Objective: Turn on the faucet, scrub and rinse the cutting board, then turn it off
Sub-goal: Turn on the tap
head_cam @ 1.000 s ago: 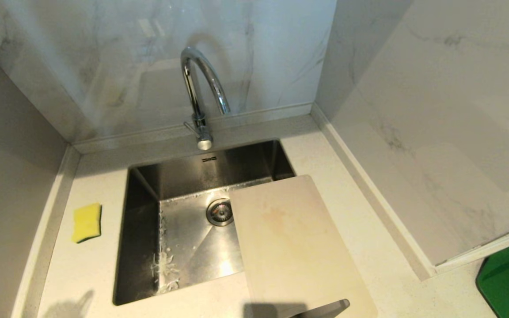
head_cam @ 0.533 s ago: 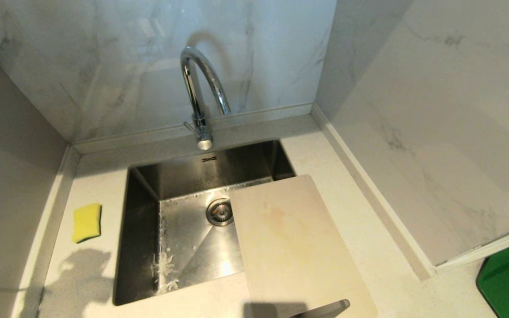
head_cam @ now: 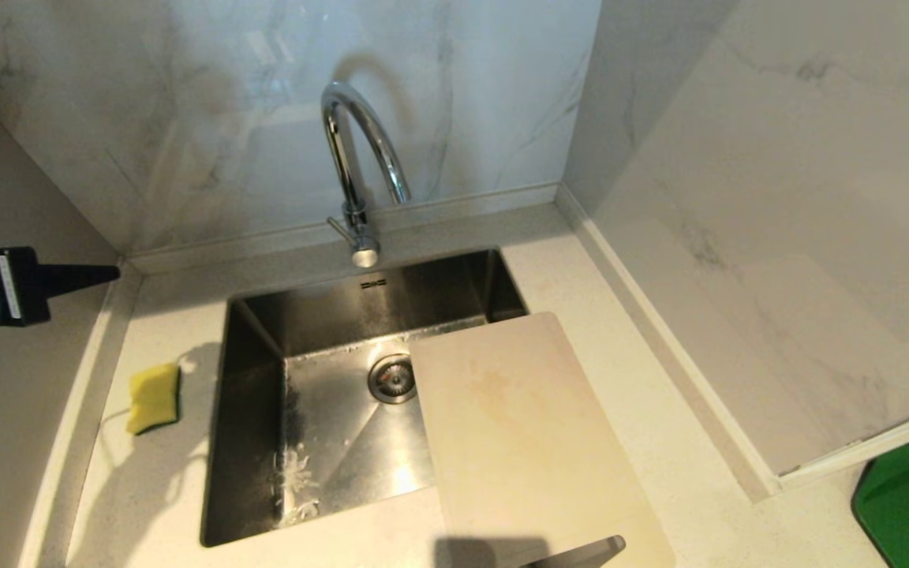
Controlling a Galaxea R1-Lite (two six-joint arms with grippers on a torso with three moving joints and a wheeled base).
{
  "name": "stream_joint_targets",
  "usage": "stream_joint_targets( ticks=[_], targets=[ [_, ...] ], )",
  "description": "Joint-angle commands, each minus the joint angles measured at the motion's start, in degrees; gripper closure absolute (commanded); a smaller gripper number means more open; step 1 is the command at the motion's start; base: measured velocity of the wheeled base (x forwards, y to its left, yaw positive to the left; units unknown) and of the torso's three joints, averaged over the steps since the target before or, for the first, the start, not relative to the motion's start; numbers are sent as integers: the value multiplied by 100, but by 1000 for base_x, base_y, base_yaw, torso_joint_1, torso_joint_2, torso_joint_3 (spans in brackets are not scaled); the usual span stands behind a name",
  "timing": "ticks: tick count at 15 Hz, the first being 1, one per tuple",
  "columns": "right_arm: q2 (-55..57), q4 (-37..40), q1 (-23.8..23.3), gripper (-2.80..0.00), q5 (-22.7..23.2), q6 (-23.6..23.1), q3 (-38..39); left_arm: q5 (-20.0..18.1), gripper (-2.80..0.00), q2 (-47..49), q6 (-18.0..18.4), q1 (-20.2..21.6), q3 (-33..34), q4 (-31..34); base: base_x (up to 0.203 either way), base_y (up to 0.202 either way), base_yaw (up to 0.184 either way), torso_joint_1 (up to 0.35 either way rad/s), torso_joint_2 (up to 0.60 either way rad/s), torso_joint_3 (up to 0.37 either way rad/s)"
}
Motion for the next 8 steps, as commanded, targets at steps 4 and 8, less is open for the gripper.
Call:
stream_joint_targets(
  ticks=[4, 8],
  targets=[
    [-8, 12, -2, 0, -2, 1, 0, -100, 0, 1715, -71, -33, -815, -35, 0, 0, 0, 0, 0, 0],
    [-8, 4, -2, 0, -1, 1, 0, -104, 0, 2903, -556, -157, -2053, -30, 0, 0, 0, 0, 0, 0]
  ],
)
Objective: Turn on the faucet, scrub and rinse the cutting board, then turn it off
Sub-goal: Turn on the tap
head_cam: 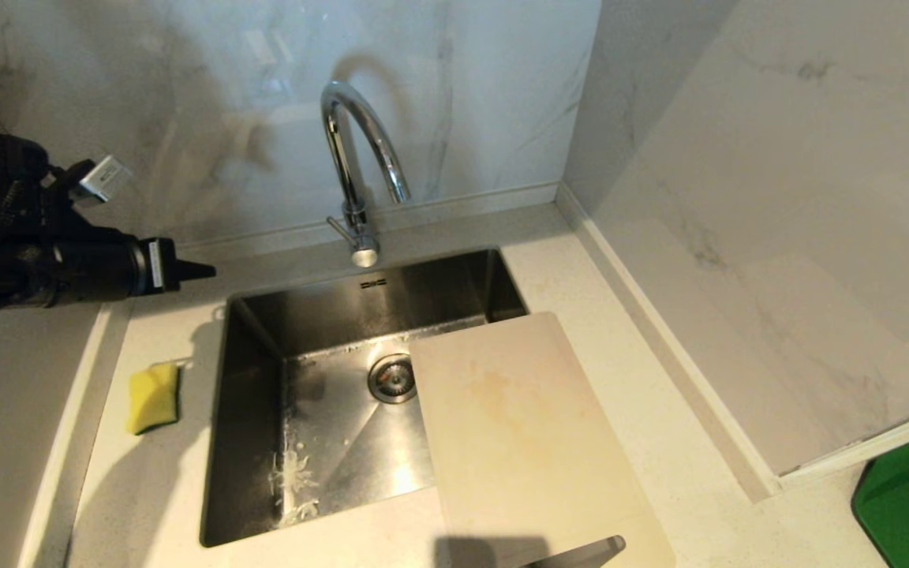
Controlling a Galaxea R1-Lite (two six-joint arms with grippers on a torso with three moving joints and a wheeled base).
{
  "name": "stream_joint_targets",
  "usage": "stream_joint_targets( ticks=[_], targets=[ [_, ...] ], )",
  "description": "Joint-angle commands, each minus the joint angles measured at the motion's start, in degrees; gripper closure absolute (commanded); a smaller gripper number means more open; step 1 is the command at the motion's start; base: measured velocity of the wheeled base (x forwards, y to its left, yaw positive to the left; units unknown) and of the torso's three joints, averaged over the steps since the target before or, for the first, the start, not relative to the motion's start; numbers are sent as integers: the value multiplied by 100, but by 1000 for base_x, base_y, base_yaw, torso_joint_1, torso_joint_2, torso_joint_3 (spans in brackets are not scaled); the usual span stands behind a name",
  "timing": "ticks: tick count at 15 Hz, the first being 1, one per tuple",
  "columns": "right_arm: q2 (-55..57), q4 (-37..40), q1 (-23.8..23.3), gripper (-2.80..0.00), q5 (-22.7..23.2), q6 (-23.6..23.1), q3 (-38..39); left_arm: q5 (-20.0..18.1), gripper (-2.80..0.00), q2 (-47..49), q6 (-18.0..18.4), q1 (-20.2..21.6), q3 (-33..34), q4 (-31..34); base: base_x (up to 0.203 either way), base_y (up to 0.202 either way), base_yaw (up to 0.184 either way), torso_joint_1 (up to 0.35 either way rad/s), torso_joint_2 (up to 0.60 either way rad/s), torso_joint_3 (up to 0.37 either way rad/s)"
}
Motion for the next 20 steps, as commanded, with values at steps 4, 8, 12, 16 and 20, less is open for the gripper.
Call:
stream_joint_targets(
  ticks=[4, 8, 12, 16, 20],
  targets=[
    [-6, 8, 0, 0, 0, 1, 0, -50, 0, 1555, -530, -102, -1627, 48, 0, 0, 0, 0, 0, 0],
    [-7, 12, 0, 0, 0, 1, 0, -273, 0, 2021, -827, -237, -2200, 89, 0, 0, 0, 0, 0, 0],
    [-9, 4, 0, 0, 0, 1, 0, -274, 0, 2368, -956, -276, -2759, 102, 0, 0, 0, 0, 0, 0],
    [-9, 12, 0, 0, 0, 1, 0, -257, 0, 2427, -999, -275, -2898, 30, 0, 0, 0, 0, 0, 0],
    [-5, 9, 2, 0, 0, 1, 0, -248, 0, 2704, -1102, -275, -3187, -399, 0, 0, 0, 0, 0, 0]
  ],
)
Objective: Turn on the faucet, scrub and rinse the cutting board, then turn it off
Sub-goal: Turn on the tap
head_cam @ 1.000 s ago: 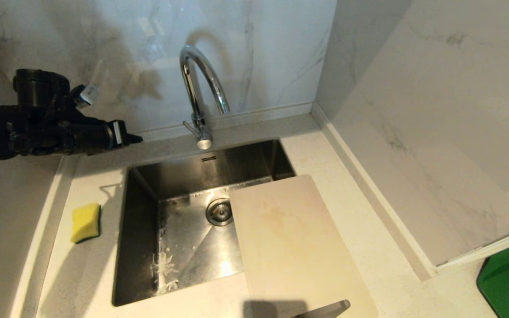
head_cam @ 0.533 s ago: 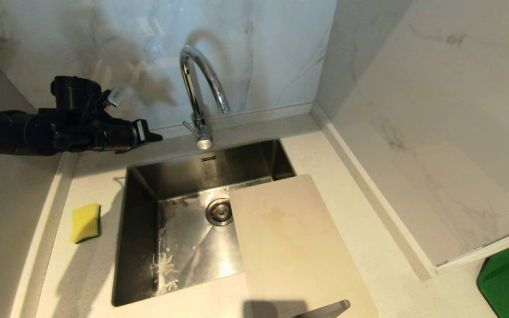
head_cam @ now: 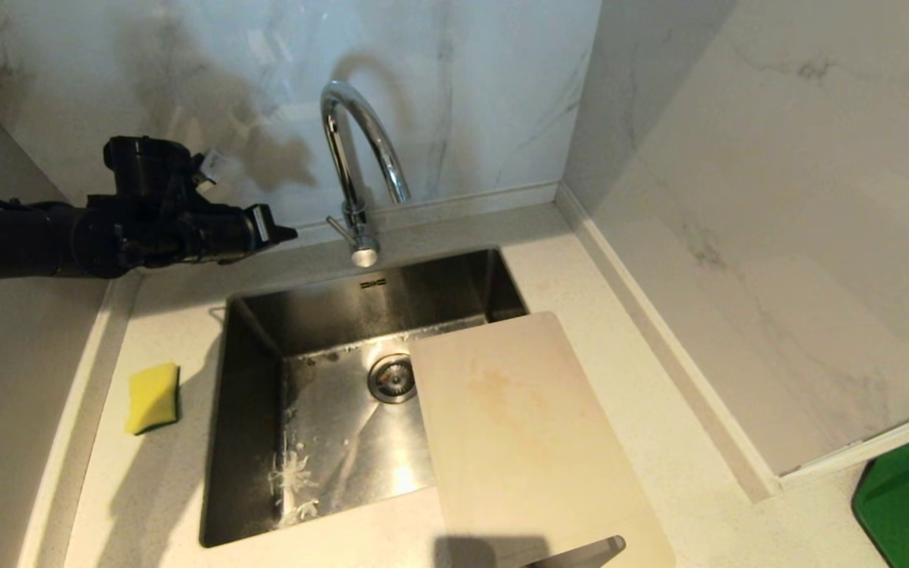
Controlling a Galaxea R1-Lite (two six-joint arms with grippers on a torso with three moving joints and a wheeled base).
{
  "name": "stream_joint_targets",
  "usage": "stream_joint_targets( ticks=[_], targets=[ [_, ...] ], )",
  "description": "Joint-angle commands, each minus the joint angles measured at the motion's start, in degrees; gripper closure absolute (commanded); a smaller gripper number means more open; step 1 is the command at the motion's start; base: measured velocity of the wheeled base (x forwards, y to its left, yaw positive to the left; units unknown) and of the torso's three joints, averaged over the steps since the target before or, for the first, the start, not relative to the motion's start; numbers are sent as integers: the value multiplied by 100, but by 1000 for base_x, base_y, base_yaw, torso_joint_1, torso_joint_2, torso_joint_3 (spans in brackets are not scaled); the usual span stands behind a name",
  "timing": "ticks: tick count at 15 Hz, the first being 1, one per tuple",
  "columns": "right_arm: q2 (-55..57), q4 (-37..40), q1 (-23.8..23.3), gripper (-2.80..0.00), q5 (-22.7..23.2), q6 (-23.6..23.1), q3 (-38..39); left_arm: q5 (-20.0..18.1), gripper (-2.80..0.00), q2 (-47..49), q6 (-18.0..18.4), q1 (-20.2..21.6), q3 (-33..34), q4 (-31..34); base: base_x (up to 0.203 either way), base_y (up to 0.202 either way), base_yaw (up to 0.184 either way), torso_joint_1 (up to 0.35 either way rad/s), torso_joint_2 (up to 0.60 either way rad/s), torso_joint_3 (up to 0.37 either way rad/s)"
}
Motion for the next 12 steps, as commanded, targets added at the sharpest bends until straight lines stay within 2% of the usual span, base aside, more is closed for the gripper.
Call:
stream_joint_targets(
  ticks=[1, 6, 9, 10, 12],
  targets=[
    [-9, 9, -2, 0, 0, 1, 0, -7, 0, 204, -121, -1, -228, -101, 0, 0, 0, 0, 0, 0],
    [-9, 1, -2, 0, 0, 1, 0, 9, 0, 514, -362, -2, -642, -140, 0, 0, 0, 0, 0, 0],
    [-8, 3, -2, 0, 0, 1, 0, 9, 0, 685, -872, -10, -790, -698, 0, 0, 0, 0, 0, 0],
    [-9, 6, -2, 0, 0, 1, 0, 9, 0, 777, -933, -16, -835, -834, 0, 0, 0, 0, 0, 0],
    [-9, 3, -2, 0, 0, 1, 0, 9, 0, 866, -1174, -64, -933, -897, 0, 0, 0, 0, 0, 0]
  ],
)
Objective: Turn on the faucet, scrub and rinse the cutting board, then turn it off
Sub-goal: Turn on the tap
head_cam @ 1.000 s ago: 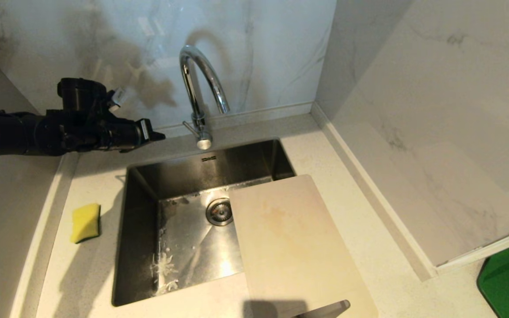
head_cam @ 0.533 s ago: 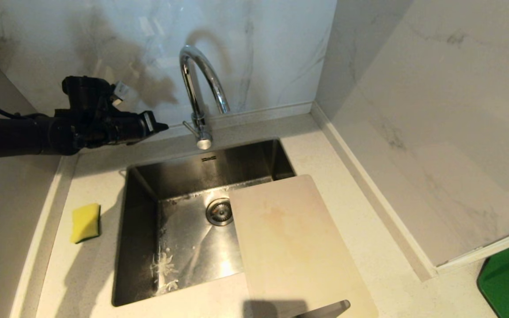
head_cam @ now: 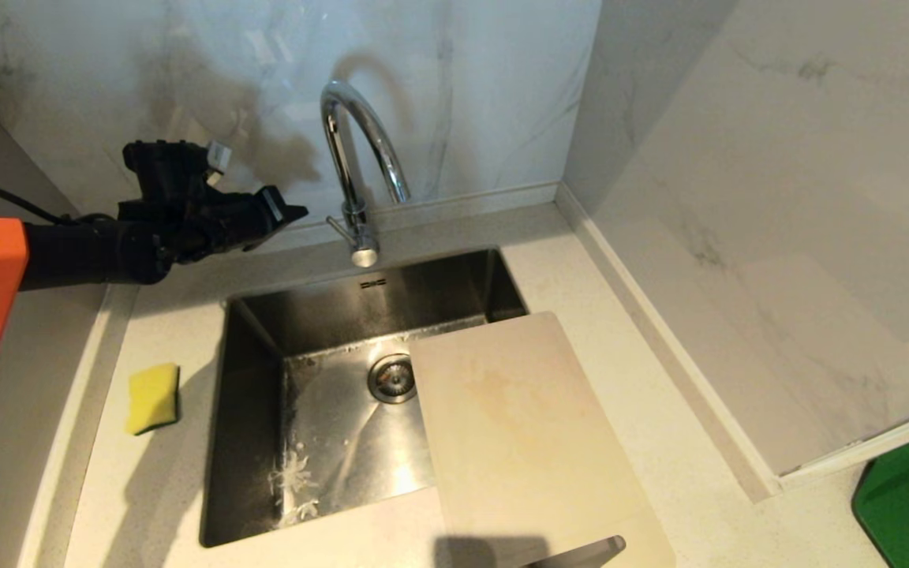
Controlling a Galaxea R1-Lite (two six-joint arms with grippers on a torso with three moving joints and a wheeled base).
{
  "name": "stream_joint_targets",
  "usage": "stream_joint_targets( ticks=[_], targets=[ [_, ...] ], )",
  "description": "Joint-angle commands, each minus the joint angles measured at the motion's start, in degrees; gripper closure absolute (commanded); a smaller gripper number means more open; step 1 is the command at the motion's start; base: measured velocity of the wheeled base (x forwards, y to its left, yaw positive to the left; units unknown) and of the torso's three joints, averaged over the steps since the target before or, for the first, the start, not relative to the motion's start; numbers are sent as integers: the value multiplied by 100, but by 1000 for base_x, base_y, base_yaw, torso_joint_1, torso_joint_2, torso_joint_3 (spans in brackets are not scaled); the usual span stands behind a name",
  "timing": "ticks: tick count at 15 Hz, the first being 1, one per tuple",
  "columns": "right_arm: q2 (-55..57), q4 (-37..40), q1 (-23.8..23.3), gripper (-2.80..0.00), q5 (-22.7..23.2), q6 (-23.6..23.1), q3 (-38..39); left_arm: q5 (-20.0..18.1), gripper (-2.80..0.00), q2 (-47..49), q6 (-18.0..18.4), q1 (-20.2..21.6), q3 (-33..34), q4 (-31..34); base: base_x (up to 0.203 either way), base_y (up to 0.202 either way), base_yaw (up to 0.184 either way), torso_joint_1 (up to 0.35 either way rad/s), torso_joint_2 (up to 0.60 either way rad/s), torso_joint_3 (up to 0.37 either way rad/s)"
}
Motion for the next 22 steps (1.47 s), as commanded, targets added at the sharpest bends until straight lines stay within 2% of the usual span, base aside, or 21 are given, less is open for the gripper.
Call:
stream_joint_targets(
  ticks=[1, 4, 7, 14, 22],
  targets=[
    [-9, 6, 1, 0, -1, 1, 0, -10, 0, 132, -330, -74, -99, -25, 0, 0, 0, 0, 0, 0],
    [-6, 8, 0, 0, -1, 1, 0, -20, 0, 197, -609, -171, -120, -37, 0, 0, 0, 0, 0, 0],
    [-8, 4, 0, 0, -1, 1, 0, -122, 0, 215, -1286, -217, -146, -297, 0, 0, 0, 0, 0, 0],
    [-8, 9, 0, 0, -1, 1, 0, -133, 0, 329, -1269, -241, -154, -447, 0, 0, 0, 0, 0, 0],
    [-4, 4, 0, 0, -1, 1, 0, -282, 0, 285, -1278, -297, -145, -231, 0, 0, 0, 0, 0, 0]
  ],
)
